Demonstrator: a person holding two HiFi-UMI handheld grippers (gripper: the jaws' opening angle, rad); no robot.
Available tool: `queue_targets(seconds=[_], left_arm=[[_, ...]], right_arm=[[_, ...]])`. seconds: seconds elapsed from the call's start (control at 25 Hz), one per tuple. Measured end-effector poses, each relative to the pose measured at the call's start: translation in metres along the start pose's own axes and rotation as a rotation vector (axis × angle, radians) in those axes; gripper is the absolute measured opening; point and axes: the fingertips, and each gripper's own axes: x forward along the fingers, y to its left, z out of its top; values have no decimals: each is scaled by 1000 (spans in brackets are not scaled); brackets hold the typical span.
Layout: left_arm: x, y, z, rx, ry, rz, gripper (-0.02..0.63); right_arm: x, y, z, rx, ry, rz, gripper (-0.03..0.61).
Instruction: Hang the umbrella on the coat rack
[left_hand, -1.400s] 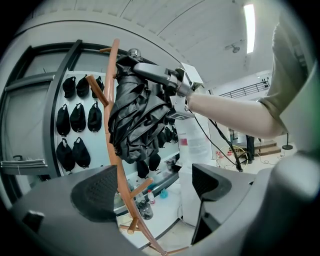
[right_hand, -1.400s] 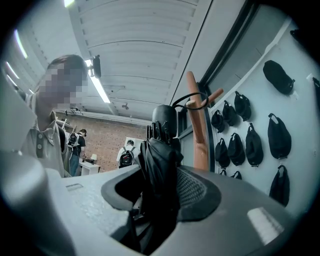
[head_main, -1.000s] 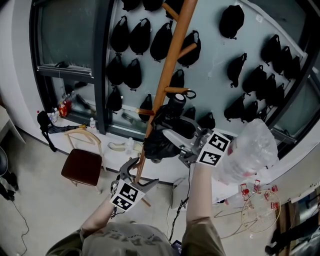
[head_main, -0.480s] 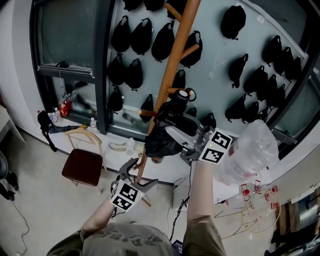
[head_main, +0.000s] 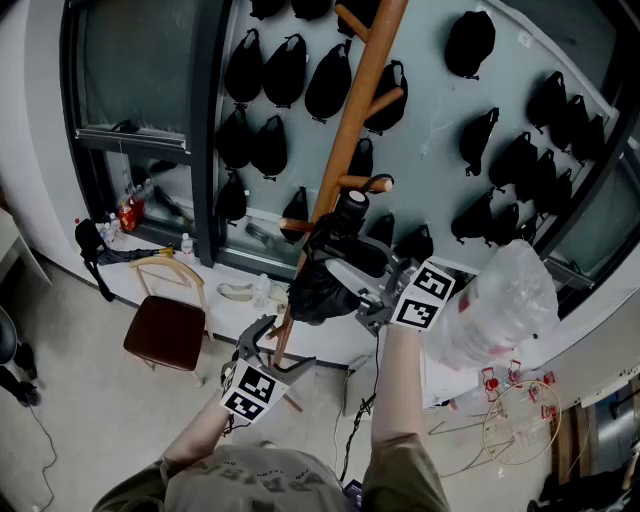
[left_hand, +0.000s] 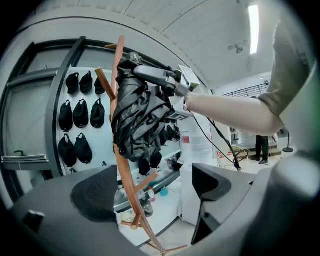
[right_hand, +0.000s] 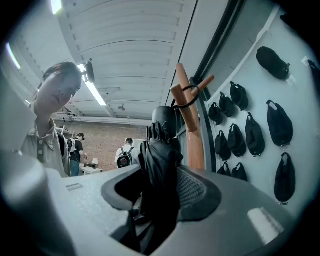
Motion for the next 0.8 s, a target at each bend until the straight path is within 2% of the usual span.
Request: queue_targets(seconds=[0.44, 0.8], left_arm=[[-2, 2, 0, -7, -20, -7, 449], [-6, 15, -7, -23, -16, -3, 449]], right_arm=[[-2, -15, -44, 27, 56, -91, 192], [-7, -24, -62, 19, 3, -193, 193]])
